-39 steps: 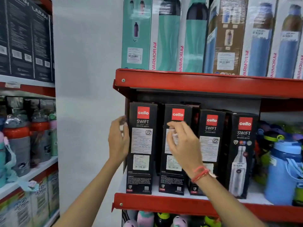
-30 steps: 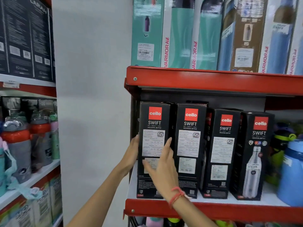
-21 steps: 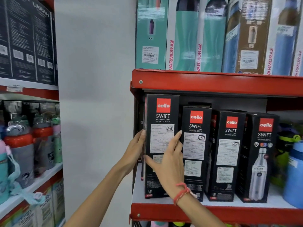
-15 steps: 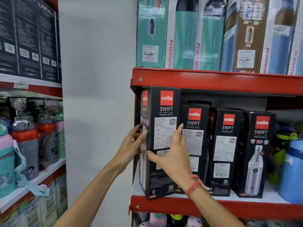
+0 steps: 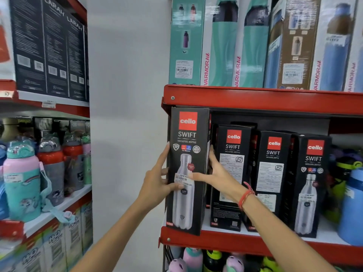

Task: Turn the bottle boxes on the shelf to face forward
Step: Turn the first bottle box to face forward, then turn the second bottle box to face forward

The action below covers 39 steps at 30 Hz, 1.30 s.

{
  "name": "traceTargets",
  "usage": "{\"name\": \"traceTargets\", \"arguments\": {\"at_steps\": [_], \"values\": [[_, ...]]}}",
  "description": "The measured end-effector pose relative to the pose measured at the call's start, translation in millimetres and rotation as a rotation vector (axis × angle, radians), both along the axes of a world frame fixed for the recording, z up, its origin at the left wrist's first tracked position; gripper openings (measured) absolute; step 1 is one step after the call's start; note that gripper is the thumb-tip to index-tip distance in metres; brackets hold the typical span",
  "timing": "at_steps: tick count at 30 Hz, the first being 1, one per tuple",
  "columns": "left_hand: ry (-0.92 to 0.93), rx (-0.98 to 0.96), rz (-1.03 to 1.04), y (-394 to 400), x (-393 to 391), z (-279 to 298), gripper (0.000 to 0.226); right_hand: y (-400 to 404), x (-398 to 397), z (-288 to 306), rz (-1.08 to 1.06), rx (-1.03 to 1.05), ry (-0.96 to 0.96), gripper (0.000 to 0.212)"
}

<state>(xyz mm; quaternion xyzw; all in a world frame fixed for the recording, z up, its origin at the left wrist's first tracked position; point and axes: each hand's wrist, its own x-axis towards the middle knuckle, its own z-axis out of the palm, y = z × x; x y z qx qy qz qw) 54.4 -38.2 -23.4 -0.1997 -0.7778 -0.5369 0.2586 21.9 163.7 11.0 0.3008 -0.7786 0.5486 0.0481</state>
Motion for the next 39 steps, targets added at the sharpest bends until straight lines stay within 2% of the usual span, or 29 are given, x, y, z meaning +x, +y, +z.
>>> {"name": "traceTargets", "arguments": {"at_steps": [4,7,9,21,24,27,29,30,31,33,34,35,39], "values": [[0.023,-0.029,0.074,16.2,-9.5,-3.0,0.112,-1.7,-7.7,-0.7,-0.037,-0.006,0.039,0.092],[0.002,-0.041,0.11,18.8,-12.9,-11.0,0.111,-5.9,-15.3,-13.3,-0.075,-0.009,0.048,0.097],[-0.034,-0.024,0.135,7.4,-44.9,-21.9,0.11,-26.2,-51.3,-25.6,-0.085,0.005,0.038,0.099],[-0.053,-0.034,0.189,13.4,-45.8,-32.0,0.107,-30.3,-54.8,-41.2,-0.122,-0.017,0.088,0.097],[-0.044,-0.079,0.225,18.7,-43.2,-29.8,0.11,-29.4,-46.3,-42.3,-0.31,0.049,0.188,0.088],[-0.074,-0.084,0.302,23.7,-38.6,-27.0,0.111,-27.1,-28.9,-45.8,-0.678,-0.007,0.481,0.055],[-0.082,-0.069,0.358,24.3,-36.4,-26.4,0.109,-24.8,-19.0,-49.5,-0.946,-0.025,0.662,0.046],[-0.073,-0.075,0.382,24.9,-34.7,-26.1,0.108,-23.3,-17.6,-51.6,-1.086,0.01,0.671,0.055],[-0.059,-0.09,0.401,26.4,-31.3,-25.1,0.104,-22.1,-18.3,-54.0,-1.19,0.046,0.6,0.072],[-0.005,-0.119,0.441,31.7,-23.8,-21.8,0.092,-21.3,-24.7,-57.9,-1.251,0.098,0.352,0.106],[0.031,-0.122,0.459,35.2,-20.4,-20.2,0.087,-20.7,-27.0,-59.2,-1.233,0.117,0.258,0.115],[0.069,-0.126,0.474,39.2,-16.6,-18.3,0.085,-20.2,-28.4,-60.4,-1.201,0.131,0.211,0.118],[0.245,-0.183,0.484,55.5,-10.7,-14.0,0.073,-12.6,-24.6,-60.5,-1.1,0.088,0.22,0.11]]}}
